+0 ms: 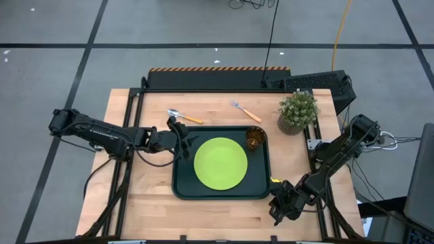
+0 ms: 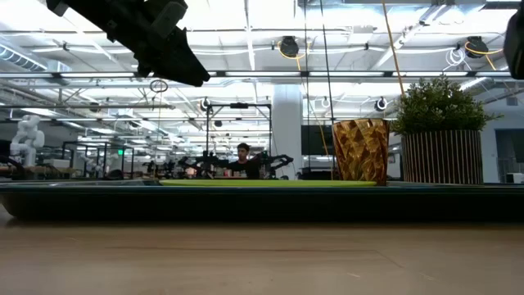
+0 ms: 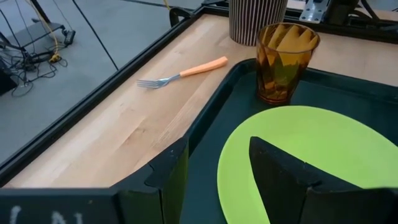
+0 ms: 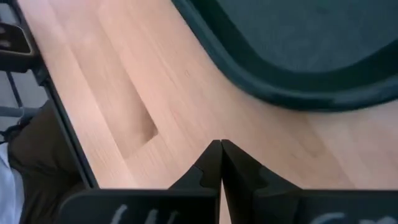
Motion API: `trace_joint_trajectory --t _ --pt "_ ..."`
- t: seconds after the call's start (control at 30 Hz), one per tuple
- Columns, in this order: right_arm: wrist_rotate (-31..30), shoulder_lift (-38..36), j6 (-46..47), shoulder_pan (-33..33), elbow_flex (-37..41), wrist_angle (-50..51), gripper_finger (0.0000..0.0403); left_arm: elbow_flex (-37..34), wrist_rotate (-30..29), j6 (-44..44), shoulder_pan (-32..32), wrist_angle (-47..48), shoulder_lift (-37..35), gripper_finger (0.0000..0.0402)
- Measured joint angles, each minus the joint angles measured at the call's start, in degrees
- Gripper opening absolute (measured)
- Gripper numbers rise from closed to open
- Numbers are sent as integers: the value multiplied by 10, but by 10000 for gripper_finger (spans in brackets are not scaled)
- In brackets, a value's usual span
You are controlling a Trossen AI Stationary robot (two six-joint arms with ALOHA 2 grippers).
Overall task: Pick and place plate/cup/fork/spoon on tray
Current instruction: Adjust the black tray on the table
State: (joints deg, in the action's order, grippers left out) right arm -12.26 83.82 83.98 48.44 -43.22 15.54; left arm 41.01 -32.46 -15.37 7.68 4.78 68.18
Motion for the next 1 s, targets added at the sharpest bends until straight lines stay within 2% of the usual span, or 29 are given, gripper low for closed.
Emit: trace_joint_trajectory --t 0.17,0.3,0.4,0.6,0.9,1.0 --pt "-79 -37 -47 -2 0 8 0 0 0 -2 3 0 0 175" --pt "-142 -54 -84 -16 -1 61 0 0 0 -4 3 0 0 175" --pt "-122 -41 -111 -37 -1 84 0 0 0 -4 5 0 0 175" --pt "-77 -6 -150 -64 -1 55 0 0 0 -4 13 2 0 175" --pt "-25 -3 -128 -63 -1 54 0 0 0 -4 14 2 0 175" --pt "-25 -3 -118 -55 -1 54 0 0 0 -4 14 2 0 175"
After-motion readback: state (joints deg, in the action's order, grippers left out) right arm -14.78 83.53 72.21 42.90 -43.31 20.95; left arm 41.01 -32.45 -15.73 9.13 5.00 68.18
